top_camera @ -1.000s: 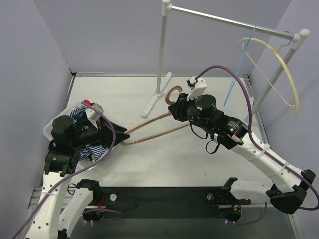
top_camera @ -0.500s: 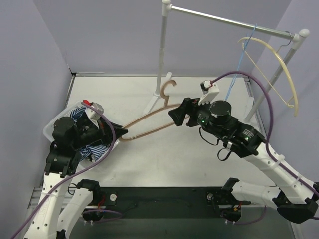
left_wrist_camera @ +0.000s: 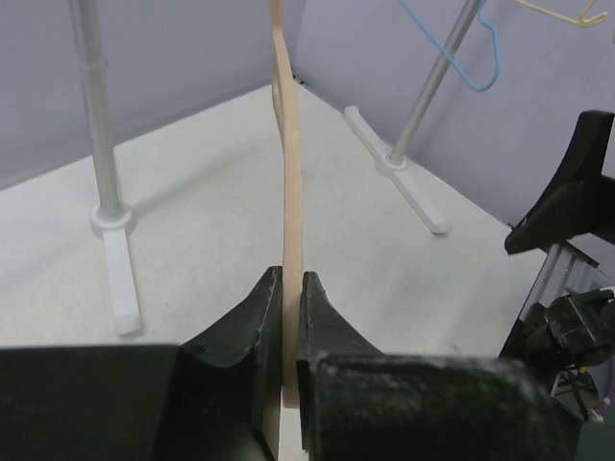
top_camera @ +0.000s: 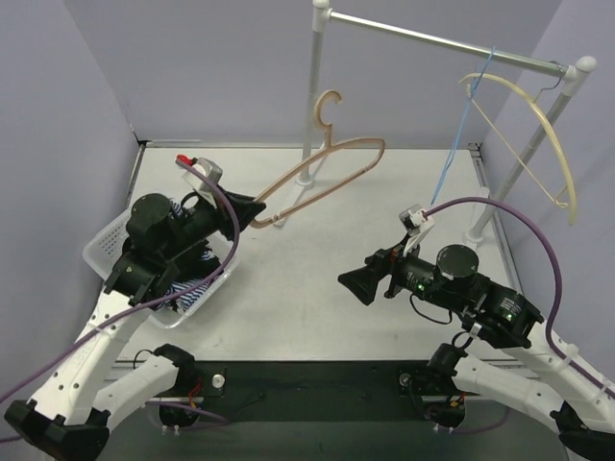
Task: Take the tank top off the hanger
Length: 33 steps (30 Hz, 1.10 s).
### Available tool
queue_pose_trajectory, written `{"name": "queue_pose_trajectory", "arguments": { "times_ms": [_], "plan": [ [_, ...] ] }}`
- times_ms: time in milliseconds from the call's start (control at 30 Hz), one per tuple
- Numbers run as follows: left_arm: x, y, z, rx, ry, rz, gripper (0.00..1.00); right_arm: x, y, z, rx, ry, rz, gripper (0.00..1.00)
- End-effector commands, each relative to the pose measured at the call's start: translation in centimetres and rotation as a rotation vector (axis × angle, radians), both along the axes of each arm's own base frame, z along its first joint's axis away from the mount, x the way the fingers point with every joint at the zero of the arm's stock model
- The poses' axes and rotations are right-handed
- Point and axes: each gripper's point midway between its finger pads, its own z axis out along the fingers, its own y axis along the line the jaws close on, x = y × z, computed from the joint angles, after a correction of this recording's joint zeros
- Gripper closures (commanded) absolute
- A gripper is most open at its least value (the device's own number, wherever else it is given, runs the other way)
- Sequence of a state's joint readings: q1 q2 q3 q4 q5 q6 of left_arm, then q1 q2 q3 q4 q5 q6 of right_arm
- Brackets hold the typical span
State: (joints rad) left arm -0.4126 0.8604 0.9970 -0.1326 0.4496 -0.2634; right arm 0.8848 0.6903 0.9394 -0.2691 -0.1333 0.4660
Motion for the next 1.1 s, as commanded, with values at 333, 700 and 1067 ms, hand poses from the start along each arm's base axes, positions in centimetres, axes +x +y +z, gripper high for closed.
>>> {"name": "queue_pose_trajectory", "arguments": {
  "times_ms": [333, 700, 1067],
  "plan": [
    [4.5, -6.3, 12.4, -0.067, -0.392, 0.092, 1.00, -2.2, -1.8, 2.1, 0.084, -0.067, 0.020, 0.04],
    [6.8, -10.4, 13.2, -0.060, -0.422, 0.079, 1.00, -2.3, -1.2, 2.4, 0.103, -0.065, 0.038, 0.04],
    [9.6, -14.4, 12.3, -0.068, -0.426, 0.082, 1.00, -2.8, -0.7, 2.6, 0.117, -0.061, 0.060, 0.05]
  ]
}}
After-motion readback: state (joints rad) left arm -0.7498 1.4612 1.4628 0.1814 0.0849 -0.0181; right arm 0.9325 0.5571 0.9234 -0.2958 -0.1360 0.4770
